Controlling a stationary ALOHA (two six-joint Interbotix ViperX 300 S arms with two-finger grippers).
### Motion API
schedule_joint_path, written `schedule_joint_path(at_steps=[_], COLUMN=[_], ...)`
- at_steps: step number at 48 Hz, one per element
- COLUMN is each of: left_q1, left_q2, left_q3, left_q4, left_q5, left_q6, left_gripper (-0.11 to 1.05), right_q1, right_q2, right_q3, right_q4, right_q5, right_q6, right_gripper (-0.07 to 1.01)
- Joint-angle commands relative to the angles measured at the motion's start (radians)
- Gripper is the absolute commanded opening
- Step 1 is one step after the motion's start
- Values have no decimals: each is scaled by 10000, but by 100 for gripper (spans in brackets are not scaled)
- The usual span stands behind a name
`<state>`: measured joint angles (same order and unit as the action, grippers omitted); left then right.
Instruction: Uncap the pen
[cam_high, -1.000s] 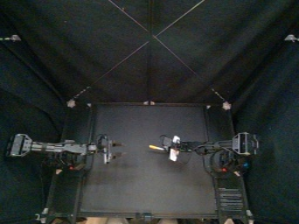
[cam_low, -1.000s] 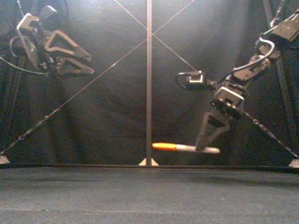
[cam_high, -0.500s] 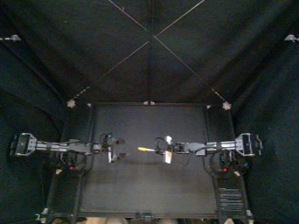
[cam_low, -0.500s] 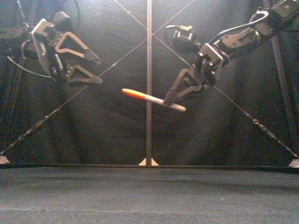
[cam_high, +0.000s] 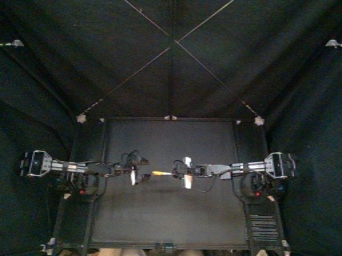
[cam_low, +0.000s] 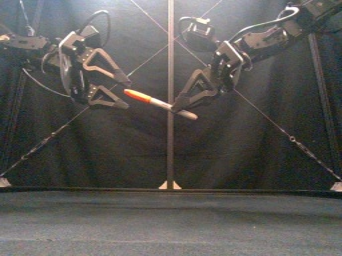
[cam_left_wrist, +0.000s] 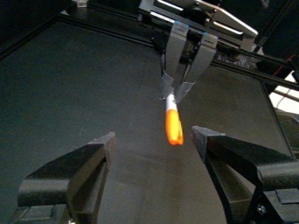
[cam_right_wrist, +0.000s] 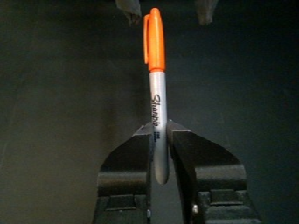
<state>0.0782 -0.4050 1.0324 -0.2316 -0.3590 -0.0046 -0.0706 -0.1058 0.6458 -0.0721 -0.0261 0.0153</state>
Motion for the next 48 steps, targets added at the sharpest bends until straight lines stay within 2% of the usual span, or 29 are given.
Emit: schedule_joint_path(at_steps=[1, 17, 30, 34, 48], left_q1=[-15, -31, -31, -15, -31], left_q2=[337, 1197, 1304, 1258, 1028], left_q3=[-476, -951, -1074, -1043, -966], left_q4=[-15, -153, -291, -291, -291], left_q5=[-107, -77, -31, 31, 245], left_q6=[0, -15, 0, 0, 0], left_gripper=[100, 99, 97, 93, 70], right_q1=[0, 31, 15, 15, -15], right_q2=[-107, -61, -61, -92, -169], right_q3=[-276, -291, -322, -307, -291], right_q4=[-31, -15, -31, -77, -153], right_q5=[-92, -107, -92, -92, -92], right_q6=[15, -15, -31, -15, -15], right_gripper=[50, 50, 50, 50, 50])
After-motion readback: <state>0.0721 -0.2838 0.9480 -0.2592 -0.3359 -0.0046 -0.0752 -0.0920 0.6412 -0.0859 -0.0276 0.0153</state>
